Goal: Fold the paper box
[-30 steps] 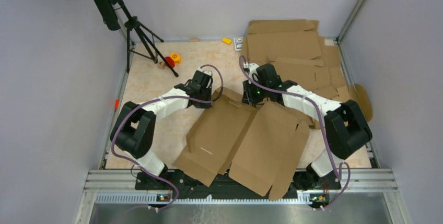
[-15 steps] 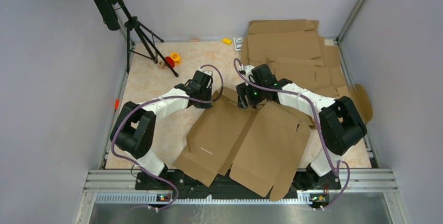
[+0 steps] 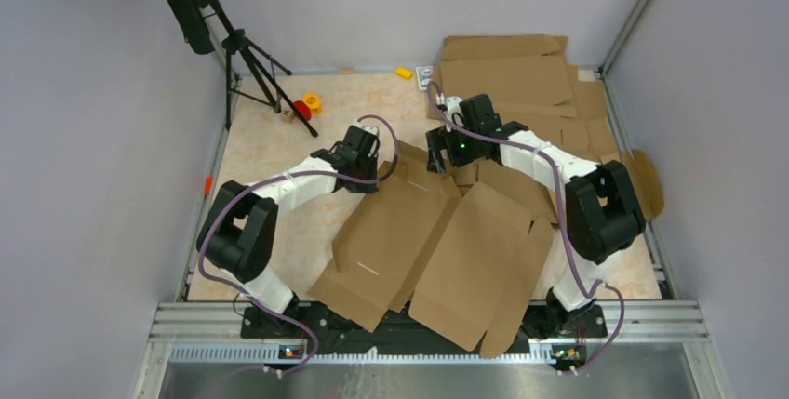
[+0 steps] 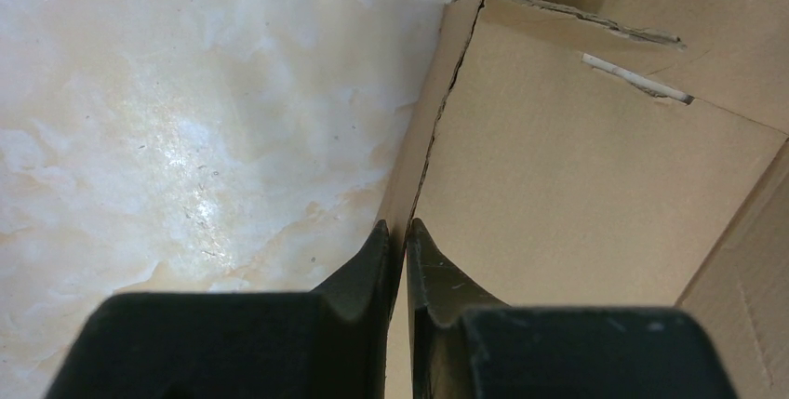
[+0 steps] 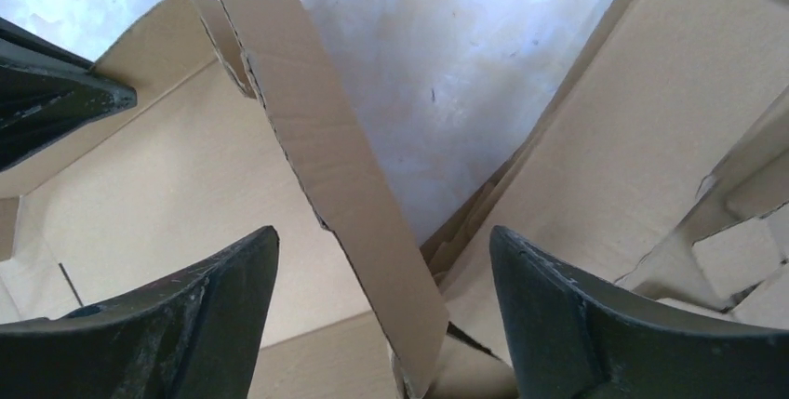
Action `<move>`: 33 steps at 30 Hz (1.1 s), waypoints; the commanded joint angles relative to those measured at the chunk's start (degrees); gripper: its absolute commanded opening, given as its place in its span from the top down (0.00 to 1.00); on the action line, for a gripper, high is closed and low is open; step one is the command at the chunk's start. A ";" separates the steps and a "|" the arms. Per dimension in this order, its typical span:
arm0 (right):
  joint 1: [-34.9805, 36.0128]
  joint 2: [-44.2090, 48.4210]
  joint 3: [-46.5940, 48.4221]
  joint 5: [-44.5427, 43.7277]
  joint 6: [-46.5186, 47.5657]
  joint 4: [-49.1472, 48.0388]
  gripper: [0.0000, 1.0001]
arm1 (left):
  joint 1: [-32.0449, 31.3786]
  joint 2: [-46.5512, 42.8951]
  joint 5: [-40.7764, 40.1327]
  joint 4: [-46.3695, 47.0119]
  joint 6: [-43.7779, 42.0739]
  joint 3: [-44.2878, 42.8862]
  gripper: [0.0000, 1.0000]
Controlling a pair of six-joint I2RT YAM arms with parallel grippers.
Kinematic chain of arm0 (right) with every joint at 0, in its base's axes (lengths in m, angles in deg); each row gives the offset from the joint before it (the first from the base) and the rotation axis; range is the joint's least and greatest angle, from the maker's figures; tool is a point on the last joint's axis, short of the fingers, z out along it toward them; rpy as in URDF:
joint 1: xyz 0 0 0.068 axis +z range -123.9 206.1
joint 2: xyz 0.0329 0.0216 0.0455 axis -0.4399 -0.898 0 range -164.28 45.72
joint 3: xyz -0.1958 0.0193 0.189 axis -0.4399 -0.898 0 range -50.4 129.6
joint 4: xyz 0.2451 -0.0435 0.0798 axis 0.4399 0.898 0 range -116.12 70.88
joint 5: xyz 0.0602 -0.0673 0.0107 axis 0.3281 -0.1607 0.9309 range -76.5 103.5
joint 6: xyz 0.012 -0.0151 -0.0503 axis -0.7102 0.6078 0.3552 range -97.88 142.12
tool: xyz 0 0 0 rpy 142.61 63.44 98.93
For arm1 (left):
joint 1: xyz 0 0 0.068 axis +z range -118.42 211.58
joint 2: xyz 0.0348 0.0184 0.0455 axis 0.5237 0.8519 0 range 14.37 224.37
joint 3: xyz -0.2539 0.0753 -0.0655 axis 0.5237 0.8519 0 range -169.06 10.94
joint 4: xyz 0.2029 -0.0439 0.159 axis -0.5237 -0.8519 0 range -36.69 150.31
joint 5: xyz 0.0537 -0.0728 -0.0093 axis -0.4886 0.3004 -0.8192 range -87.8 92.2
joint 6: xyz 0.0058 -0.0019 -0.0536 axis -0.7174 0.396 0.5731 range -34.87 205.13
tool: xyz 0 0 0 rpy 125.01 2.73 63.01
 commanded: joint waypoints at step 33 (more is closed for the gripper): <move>7.50 9.42 -12.24 -6.84 -2.27 -25.46 1.00 | -1.45 -0.16 -1.71 -5.08 -2.68 -12.02 1.00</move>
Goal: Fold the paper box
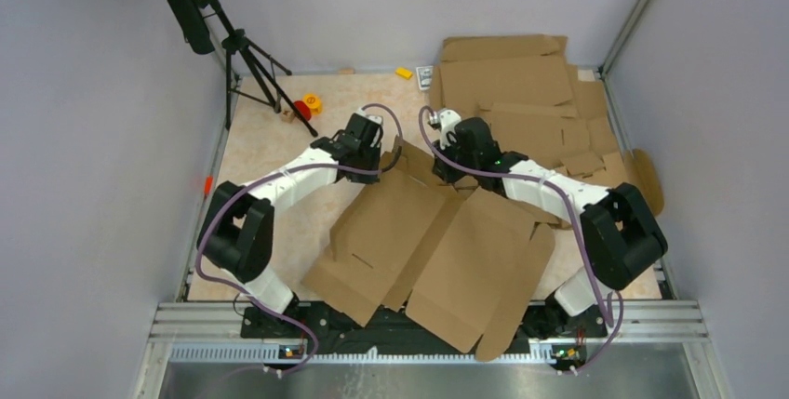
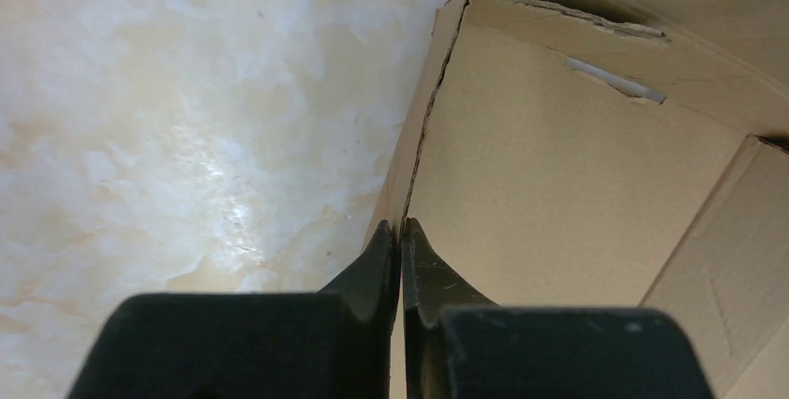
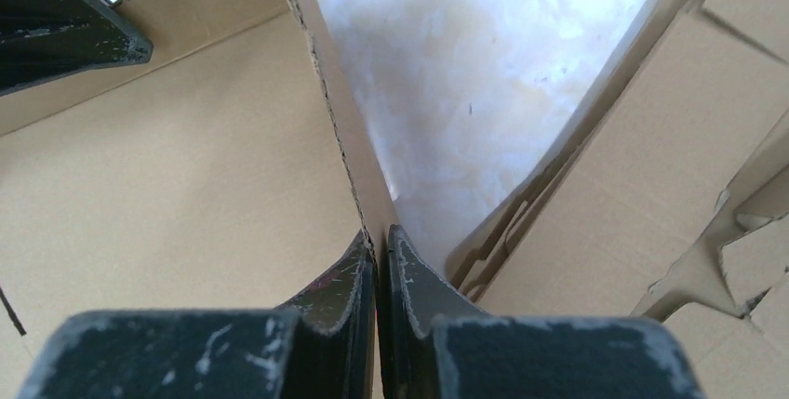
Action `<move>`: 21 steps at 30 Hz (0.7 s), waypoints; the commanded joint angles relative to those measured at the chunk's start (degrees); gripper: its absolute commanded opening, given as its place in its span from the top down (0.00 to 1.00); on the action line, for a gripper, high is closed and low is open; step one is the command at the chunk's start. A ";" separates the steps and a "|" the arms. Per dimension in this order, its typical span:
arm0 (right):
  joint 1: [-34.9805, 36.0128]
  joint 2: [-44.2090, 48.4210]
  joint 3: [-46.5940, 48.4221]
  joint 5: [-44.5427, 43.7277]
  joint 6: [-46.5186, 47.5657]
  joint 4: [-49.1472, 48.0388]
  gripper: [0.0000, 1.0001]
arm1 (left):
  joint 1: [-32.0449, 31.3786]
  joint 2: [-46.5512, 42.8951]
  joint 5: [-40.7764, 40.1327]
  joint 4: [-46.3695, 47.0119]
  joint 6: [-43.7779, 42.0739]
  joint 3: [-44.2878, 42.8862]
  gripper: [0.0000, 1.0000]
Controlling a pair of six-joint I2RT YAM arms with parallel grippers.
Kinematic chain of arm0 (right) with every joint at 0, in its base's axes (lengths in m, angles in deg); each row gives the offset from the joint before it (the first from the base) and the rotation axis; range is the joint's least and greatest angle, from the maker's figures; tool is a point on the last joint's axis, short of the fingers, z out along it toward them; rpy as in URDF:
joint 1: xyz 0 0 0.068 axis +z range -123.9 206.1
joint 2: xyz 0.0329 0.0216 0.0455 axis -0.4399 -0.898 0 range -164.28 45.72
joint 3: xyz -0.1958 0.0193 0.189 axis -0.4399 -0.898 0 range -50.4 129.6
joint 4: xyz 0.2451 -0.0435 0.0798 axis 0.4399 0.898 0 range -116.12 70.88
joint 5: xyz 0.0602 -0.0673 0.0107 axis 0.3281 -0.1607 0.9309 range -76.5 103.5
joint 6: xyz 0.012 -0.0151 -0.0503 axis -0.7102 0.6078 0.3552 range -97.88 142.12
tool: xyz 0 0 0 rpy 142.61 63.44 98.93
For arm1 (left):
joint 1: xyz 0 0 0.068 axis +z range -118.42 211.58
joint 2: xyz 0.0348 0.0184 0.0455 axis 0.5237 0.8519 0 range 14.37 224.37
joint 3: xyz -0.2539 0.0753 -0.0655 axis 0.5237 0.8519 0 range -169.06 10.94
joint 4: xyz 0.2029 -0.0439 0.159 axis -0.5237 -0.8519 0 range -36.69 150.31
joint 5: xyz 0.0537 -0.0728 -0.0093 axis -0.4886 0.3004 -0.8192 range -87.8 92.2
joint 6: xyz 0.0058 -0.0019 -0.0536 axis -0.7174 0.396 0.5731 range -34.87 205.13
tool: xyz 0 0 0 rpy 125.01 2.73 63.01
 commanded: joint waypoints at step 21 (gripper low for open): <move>0.50 -2.03 -20.28 -5.89 -10.06 -59.86 1.00 | -6.99 -4.13 -0.40 0.05 -6.05 -12.87 1.00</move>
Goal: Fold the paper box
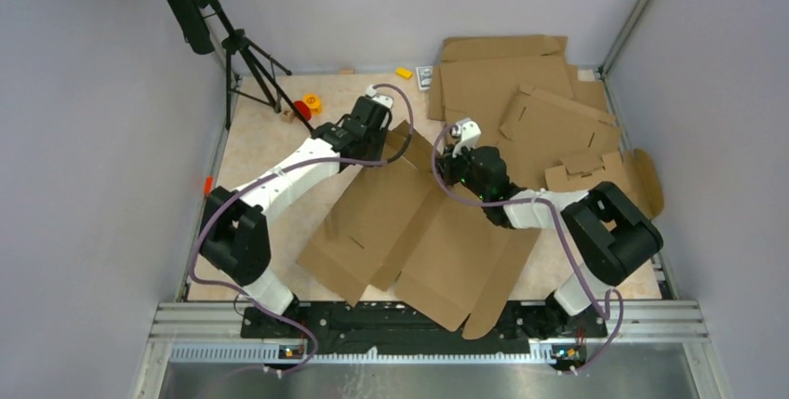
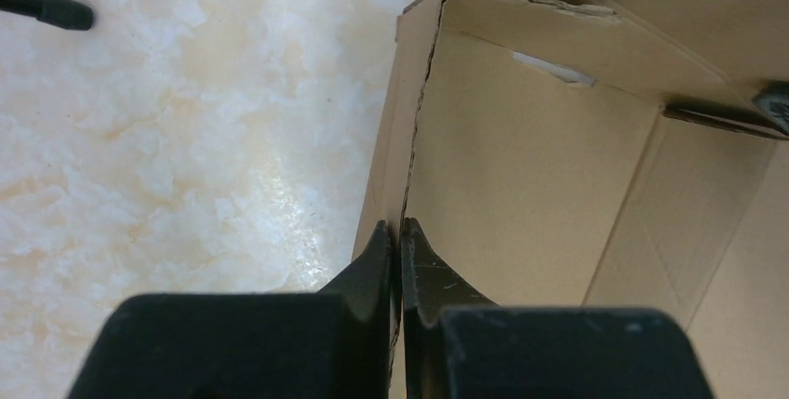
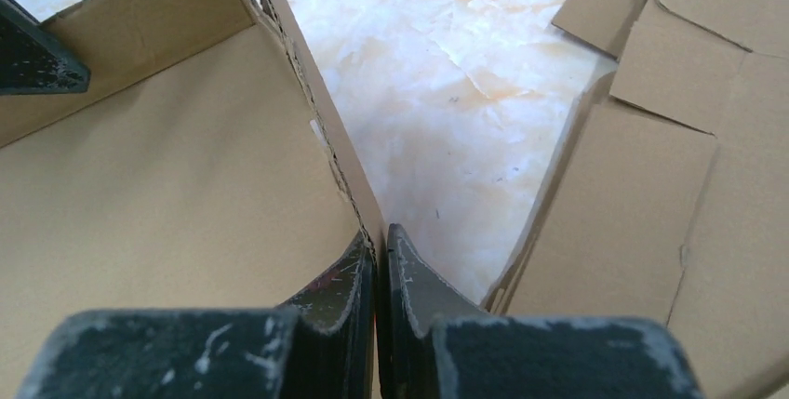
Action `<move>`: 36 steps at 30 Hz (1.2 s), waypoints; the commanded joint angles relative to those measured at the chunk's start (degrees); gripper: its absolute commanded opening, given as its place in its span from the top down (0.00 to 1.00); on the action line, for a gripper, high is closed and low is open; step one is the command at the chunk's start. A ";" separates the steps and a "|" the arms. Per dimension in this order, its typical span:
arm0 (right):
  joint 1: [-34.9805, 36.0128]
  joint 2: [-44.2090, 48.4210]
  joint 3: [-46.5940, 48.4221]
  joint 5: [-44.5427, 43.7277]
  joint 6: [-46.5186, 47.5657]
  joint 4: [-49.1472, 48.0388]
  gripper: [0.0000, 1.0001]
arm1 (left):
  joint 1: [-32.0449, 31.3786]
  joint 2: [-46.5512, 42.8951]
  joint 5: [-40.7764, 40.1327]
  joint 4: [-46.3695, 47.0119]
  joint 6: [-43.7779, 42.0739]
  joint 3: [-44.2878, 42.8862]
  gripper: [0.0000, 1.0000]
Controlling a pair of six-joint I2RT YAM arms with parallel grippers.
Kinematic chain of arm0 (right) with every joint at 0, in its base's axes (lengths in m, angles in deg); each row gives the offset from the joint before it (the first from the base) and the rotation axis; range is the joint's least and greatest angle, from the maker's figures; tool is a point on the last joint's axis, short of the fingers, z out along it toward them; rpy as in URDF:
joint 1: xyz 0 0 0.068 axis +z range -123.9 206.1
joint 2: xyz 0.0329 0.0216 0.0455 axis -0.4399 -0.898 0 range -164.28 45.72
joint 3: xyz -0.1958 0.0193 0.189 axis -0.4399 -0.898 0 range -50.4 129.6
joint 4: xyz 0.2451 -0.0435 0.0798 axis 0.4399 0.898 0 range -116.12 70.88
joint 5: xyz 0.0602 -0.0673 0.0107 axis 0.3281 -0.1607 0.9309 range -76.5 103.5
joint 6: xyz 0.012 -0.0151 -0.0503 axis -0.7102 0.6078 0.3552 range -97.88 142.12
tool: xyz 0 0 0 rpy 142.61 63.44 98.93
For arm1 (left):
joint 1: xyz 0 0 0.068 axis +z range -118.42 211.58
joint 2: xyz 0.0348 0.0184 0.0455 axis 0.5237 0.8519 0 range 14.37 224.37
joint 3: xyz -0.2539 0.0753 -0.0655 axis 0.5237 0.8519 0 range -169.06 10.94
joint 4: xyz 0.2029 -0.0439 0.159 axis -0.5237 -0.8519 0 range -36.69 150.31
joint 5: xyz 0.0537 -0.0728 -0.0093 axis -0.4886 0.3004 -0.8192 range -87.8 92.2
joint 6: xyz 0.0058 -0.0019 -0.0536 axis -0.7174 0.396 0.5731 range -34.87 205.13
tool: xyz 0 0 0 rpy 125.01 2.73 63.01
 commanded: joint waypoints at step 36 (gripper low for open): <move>0.53 19.46 -14.00 -3.47 -4.85 -7.37 0.57 | -20.71 3.92 -6.49 -3.88 -2.61 -14.36 1.00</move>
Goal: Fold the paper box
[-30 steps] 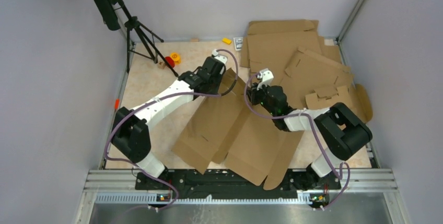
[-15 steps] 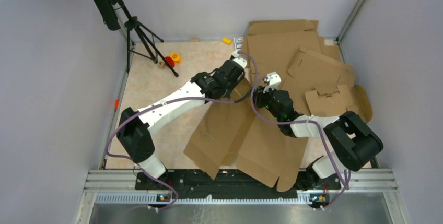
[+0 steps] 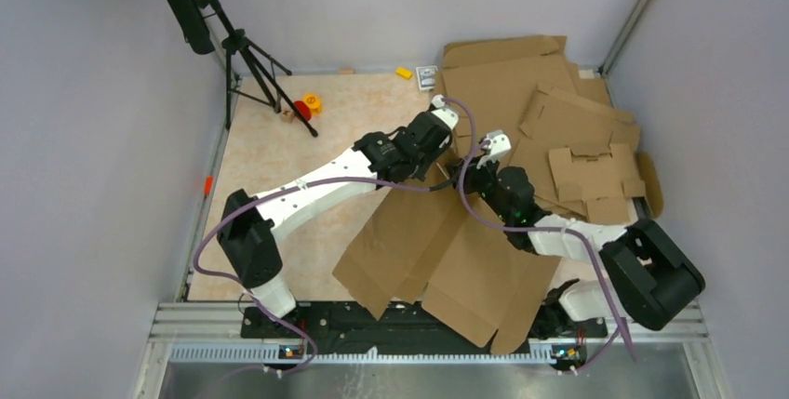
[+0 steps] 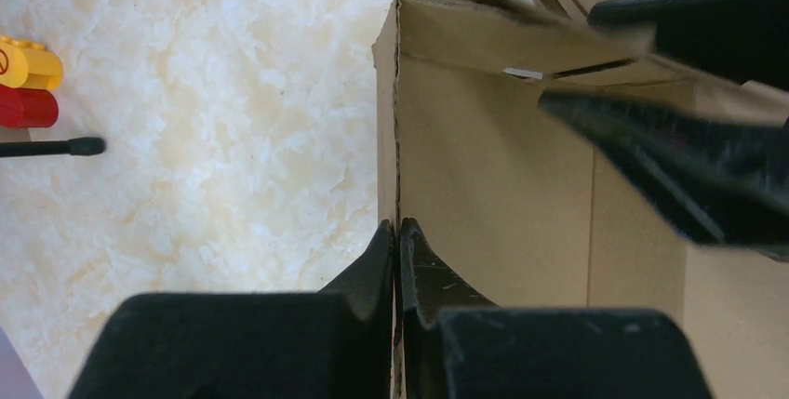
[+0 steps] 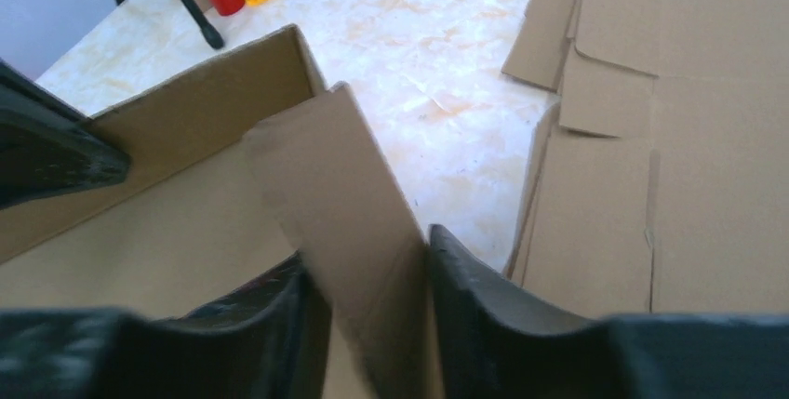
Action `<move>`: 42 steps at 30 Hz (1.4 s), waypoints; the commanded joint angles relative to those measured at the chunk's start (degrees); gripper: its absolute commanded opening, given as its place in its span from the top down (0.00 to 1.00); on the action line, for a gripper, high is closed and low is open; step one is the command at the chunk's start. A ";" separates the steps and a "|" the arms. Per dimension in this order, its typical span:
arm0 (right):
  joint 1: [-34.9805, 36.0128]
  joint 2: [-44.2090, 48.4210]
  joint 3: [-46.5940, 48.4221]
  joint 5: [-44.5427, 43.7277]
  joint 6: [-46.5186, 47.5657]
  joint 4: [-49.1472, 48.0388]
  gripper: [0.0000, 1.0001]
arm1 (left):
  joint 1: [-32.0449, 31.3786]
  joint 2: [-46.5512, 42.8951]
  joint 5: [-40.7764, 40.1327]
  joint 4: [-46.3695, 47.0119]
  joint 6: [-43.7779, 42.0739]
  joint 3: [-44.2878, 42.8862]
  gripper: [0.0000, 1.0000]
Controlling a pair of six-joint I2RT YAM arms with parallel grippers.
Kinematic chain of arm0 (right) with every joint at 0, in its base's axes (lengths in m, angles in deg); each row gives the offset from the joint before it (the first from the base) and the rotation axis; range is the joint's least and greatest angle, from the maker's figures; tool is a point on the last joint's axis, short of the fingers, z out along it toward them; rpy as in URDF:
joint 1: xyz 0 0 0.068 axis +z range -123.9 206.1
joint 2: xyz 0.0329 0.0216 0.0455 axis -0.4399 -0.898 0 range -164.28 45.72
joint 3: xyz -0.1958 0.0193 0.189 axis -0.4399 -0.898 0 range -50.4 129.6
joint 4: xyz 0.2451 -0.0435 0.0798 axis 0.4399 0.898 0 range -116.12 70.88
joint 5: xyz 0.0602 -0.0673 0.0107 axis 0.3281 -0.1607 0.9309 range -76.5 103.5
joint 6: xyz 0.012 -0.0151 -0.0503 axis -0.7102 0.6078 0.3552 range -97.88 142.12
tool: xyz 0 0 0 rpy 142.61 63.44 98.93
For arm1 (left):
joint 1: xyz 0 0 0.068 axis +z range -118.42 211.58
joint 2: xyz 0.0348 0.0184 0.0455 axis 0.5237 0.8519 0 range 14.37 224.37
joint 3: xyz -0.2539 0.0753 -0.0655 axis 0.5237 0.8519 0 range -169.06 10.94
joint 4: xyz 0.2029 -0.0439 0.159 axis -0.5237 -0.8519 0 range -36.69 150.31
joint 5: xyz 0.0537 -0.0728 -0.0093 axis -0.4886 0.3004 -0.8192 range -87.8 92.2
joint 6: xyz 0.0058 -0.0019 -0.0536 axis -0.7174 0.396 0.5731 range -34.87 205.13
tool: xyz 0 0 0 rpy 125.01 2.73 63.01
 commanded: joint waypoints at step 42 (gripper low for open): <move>-13.37 4.96 7.44 31.55 -13.21 27.86 0.78 | -1.21 -0.24 2.18 13.89 3.45 12.40 1.00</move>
